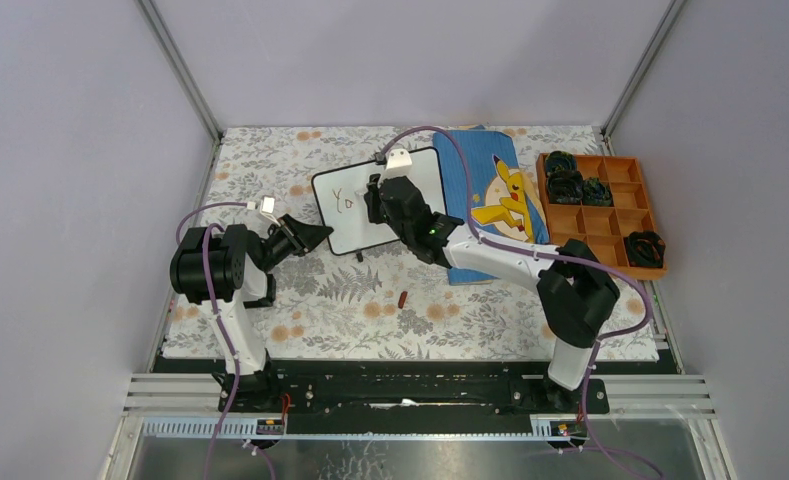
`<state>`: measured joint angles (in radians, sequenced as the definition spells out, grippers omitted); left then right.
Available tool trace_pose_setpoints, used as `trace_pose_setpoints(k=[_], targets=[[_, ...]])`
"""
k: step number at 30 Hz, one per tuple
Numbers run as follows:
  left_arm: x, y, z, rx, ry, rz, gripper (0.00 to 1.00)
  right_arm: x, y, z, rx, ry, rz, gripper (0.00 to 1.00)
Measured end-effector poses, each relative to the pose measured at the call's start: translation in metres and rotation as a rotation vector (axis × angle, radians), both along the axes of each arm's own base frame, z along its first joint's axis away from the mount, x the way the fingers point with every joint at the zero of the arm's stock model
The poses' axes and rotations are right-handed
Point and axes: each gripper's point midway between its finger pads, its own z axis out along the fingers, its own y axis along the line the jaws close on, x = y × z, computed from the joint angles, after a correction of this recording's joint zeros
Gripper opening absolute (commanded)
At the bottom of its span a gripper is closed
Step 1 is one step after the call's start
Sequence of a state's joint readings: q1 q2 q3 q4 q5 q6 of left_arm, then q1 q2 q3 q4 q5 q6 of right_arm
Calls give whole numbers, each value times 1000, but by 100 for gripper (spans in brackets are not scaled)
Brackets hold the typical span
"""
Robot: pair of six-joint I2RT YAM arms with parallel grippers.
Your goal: Write a sentence on the whiteboard
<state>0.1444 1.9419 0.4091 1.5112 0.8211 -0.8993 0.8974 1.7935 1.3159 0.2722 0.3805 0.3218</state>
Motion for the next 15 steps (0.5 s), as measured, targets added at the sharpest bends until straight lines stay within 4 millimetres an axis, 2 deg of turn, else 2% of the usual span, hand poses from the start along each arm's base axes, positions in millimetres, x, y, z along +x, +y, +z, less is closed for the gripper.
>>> trace_pose_setpoints(k=[15], targets=[[0, 0, 0, 0, 0, 0, 42, 3, 0, -7, -12, 11, -5, 0]])
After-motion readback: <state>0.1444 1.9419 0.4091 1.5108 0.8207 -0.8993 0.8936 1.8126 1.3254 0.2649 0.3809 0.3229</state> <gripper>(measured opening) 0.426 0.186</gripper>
